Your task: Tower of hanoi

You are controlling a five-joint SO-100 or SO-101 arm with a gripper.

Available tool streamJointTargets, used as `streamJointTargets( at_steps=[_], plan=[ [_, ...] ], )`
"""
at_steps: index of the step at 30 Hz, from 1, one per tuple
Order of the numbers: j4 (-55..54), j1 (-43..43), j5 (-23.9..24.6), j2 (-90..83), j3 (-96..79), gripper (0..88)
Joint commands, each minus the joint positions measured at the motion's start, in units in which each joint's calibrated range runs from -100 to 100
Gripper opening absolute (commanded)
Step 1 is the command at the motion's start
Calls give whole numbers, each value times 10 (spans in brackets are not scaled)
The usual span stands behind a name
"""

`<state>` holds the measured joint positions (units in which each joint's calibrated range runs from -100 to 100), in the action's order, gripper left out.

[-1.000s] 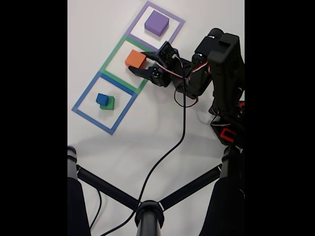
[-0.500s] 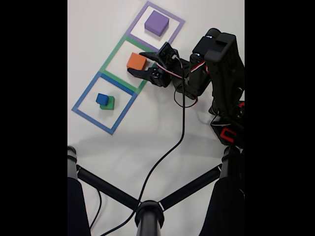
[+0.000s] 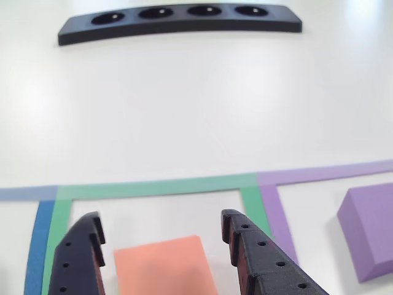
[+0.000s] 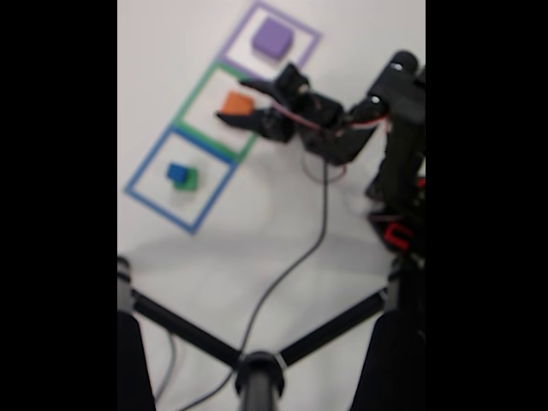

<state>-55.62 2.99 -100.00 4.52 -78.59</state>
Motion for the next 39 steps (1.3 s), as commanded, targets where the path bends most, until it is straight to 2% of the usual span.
streamJointTargets(
  at_steps=[1, 6, 11, 19, 28, 39],
  plan=[
    [139, 6, 0, -184, -17, 74],
    [354, 8, 0, -379, -23, 42],
    [648, 9, 0, -561, 29, 1],
    [1082, -15, 0, -660, 250, 1],
    [1306, -96, 0, -648, 478, 1],
    [1432, -152, 0, -637, 614, 1]
  ],
)
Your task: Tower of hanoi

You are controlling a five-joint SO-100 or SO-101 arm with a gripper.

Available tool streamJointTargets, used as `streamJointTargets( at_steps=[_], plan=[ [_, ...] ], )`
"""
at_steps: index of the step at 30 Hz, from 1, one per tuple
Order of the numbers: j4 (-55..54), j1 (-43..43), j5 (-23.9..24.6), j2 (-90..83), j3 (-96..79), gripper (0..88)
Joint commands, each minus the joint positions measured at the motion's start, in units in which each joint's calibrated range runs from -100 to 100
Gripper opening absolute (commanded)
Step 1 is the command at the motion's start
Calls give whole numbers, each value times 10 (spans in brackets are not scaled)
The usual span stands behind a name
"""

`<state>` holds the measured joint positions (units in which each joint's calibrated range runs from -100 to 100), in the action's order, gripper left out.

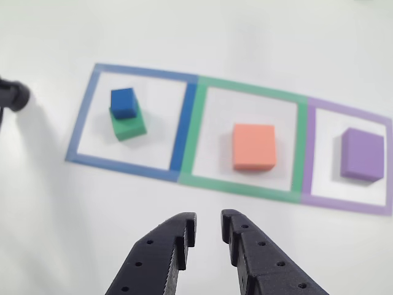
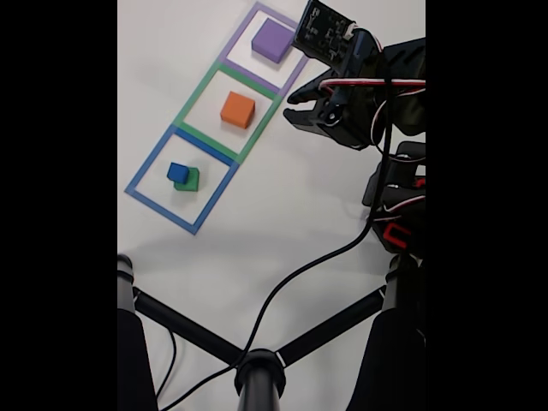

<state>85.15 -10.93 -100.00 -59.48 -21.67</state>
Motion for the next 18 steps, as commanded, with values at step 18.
streamJointTargets(
  at_steps=[18],
  plan=[
    [-273, -11, 0, -28, -284, 255]
  ],
)
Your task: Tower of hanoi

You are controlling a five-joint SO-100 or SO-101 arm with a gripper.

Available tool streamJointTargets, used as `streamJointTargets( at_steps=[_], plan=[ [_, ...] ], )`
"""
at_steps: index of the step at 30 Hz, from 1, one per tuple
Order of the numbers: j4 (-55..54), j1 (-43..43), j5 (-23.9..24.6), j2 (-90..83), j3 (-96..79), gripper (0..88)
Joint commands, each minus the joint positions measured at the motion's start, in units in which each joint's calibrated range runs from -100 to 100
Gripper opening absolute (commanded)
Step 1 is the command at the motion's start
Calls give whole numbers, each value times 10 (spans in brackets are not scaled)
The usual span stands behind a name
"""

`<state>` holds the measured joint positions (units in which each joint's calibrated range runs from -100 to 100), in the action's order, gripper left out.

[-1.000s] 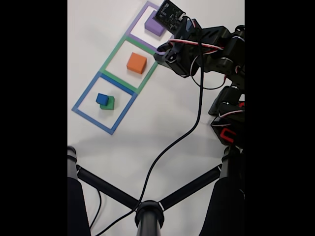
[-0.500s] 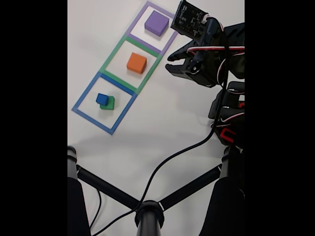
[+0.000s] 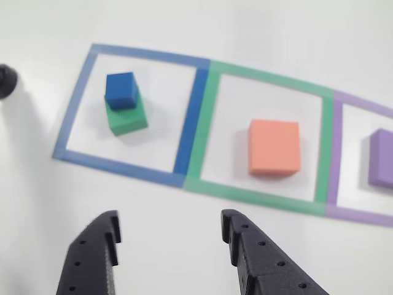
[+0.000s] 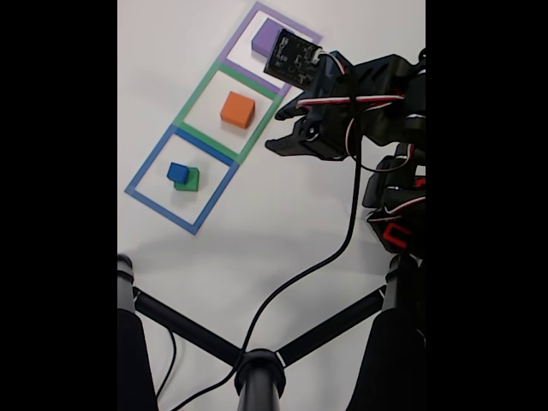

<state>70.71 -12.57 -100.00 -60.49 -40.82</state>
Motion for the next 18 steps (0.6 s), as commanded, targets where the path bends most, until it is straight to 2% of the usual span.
streamJointTargets(
  at_steps=[1, 8, 18],
  plan=[
    [-170, 6, 0, -21, -127, 268],
    [-499, 1, 0, -3, -346, 332],
    [-793, -33, 0, 130, -445, 347]
  ],
)
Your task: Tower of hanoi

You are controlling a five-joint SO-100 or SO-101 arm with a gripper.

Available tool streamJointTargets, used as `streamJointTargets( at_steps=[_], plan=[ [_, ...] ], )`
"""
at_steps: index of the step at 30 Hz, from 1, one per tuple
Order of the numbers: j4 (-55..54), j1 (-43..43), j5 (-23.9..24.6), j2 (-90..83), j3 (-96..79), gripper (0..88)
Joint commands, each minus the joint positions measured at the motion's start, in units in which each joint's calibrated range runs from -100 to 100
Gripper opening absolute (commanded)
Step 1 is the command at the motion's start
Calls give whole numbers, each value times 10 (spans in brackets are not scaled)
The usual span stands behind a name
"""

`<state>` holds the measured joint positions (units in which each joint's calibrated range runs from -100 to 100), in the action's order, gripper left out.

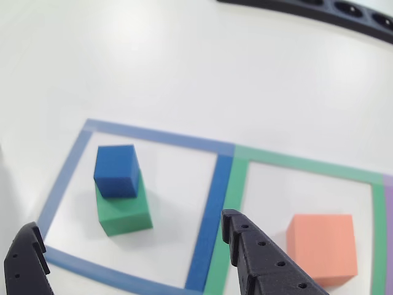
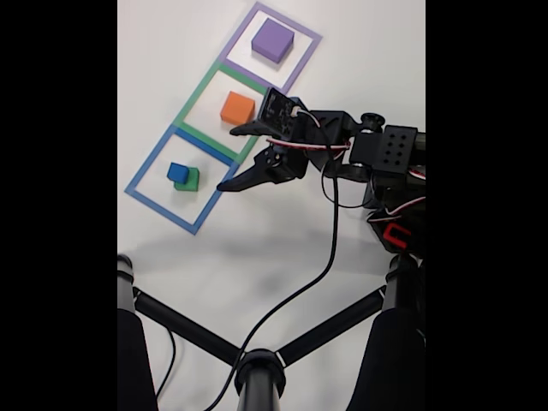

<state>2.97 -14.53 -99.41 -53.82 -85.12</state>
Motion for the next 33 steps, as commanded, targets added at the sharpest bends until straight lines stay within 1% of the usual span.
streamJointTargets(
  at_steps=[1, 7, 11, 22, 33],
  plan=[
    [-147, -16, -6, 89, -2, 347],
    [-328, -23, -6, 257, 16, 347],
    [-404, -22, -6, 349, 42, 347],
    [-526, -33, -6, 531, 120, 342],
    [-593, -54, -6, 640, 176, 336]
  ],
)
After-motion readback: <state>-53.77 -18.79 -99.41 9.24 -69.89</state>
